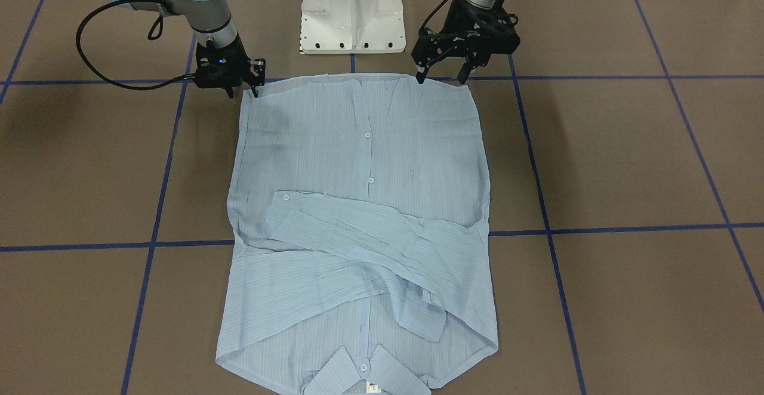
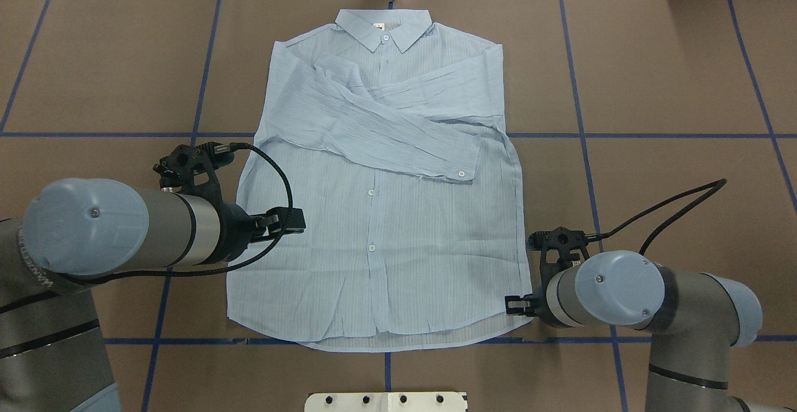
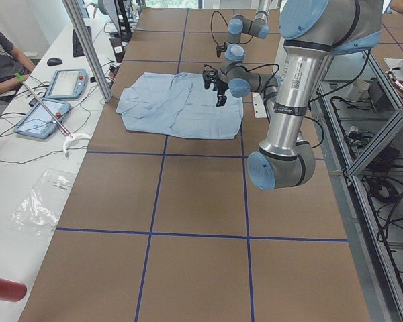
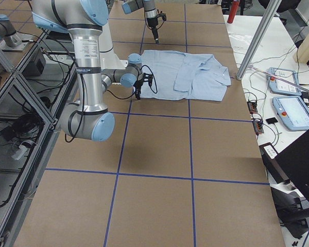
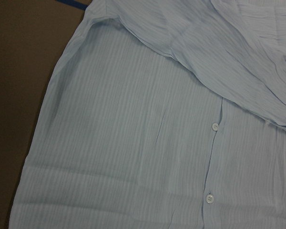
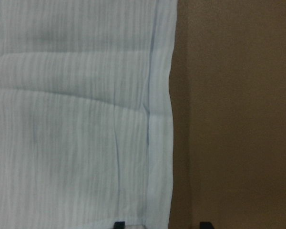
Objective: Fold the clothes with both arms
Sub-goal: 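Move both grippers to the shirt hem corners nearest the robot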
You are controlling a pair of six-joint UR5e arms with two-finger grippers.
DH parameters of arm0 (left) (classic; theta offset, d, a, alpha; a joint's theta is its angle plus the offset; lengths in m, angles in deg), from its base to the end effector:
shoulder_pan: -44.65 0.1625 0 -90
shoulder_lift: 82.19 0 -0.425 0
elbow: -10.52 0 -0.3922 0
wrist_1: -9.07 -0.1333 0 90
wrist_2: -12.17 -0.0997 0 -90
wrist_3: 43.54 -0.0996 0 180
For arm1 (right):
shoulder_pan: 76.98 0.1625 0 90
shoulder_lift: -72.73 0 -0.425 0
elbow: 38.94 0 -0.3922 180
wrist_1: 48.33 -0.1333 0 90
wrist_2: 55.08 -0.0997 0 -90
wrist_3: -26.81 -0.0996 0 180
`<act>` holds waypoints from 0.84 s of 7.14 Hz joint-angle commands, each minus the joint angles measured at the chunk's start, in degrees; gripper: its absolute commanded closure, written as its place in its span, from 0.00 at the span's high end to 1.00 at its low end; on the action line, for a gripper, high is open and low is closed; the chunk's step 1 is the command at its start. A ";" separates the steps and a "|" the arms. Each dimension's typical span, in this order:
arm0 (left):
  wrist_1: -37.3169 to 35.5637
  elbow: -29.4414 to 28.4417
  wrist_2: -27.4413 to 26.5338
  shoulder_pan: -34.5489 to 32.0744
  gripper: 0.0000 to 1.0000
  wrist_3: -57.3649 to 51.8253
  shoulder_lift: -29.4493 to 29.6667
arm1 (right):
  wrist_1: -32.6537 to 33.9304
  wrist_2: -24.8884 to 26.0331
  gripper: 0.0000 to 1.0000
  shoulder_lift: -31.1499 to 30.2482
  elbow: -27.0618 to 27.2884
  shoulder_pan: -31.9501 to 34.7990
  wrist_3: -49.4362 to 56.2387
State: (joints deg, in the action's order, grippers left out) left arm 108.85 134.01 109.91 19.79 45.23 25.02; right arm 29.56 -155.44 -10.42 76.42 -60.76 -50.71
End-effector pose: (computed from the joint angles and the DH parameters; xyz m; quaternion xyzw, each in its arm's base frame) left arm 0.4116 -0.3228 0.2268 0.0566 0.5027 -0.1432 0.8507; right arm -0.4693 -0.2567 0.3759 0.0121 -0.3847 -0.0039 0.9230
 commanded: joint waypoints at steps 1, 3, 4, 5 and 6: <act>-0.03 -0.08 0.00 -0.01 0.98 0.00 -0.16 | 0.07 -0.01 0.50 0.18 -0.31 -0.48 0.00; -0.03 -0.09 0.00 -0.01 0.98 0.00 -0.16 | 0.07 -0.01 0.47 0.27 -0.40 -0.57 0.00; -0.12 -0.09 0.00 -0.01 0.98 0.00 -0.07 | 0.07 -0.88 0.47 0.18 -0.40 -0.39 0.00; -0.03 -0.09 0.00 -0.01 0.98 0.00 0.02 | 0.07 -0.89 0.46 0.27 -0.40 -0.04 0.00; -0.03 -0.09 0.00 -0.01 0.98 0.00 0.02 | 0.07 -0.97 0.46 0.27 -0.40 0.48 0.09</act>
State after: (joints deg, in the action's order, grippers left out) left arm 108.80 133.92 109.91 19.78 45.23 24.99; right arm 29.63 -156.25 -10.17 76.03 -60.82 -50.69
